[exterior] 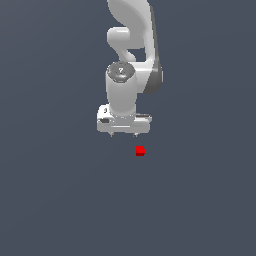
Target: Pick up the red cube and move it to a goal position.
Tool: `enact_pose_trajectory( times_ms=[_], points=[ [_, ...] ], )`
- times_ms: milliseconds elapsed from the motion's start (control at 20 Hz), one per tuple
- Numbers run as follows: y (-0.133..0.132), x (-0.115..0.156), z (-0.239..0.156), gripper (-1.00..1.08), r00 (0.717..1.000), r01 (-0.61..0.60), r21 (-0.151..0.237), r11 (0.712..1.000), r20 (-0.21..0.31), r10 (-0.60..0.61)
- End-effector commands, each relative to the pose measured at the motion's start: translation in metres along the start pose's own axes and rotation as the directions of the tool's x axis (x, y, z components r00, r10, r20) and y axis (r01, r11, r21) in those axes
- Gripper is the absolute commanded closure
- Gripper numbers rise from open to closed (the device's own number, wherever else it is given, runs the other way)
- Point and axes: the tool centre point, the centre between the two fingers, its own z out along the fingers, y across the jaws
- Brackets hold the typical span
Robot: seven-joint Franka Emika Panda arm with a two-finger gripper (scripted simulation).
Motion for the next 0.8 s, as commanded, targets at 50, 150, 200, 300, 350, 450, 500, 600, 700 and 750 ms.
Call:
enact_pose_trajectory(
  times_ms=[50,150,200,300,350,450,500,600,700,750],
  points=[
    [0.0,0.0,0.0,-0.92,1.0,0.0,0.0,1.0,0.0,0.0],
    [-0.001,0.0,0.002,-0.92,1.0,0.001,0.0,1.0,-0.001,-0.001],
    [-0.003,0.0,0.004,-0.92,1.0,0.001,0.0,1.0,-0.001,-0.001],
    [-0.006,0.0,0.01,-0.92,1.0,0.003,0.0,1.0,-0.002,-0.003],
    [-0.008,0.0,0.014,-0.92,1.0,0.004,0.0,1.0,-0.003,-0.004],
    [-0.013,0.0,0.023,-0.92,1.0,0.006,0.001,1.0,-0.005,-0.006],
    [-0.016,0.0,0.028,-0.92,1.0,0.008,0.001,1.0,-0.007,-0.008],
    [-0.024,0.0,0.041,-0.92,1.0,0.011,0.001,1.0,-0.01,-0.011],
    [-0.032,0.0,0.056,-0.92,1.0,0.015,0.001,1.0,-0.013,-0.015],
    [-0.037,0.0,0.064,-0.92,1.0,0.018,0.001,1.0,-0.015,-0.017]
  ],
)
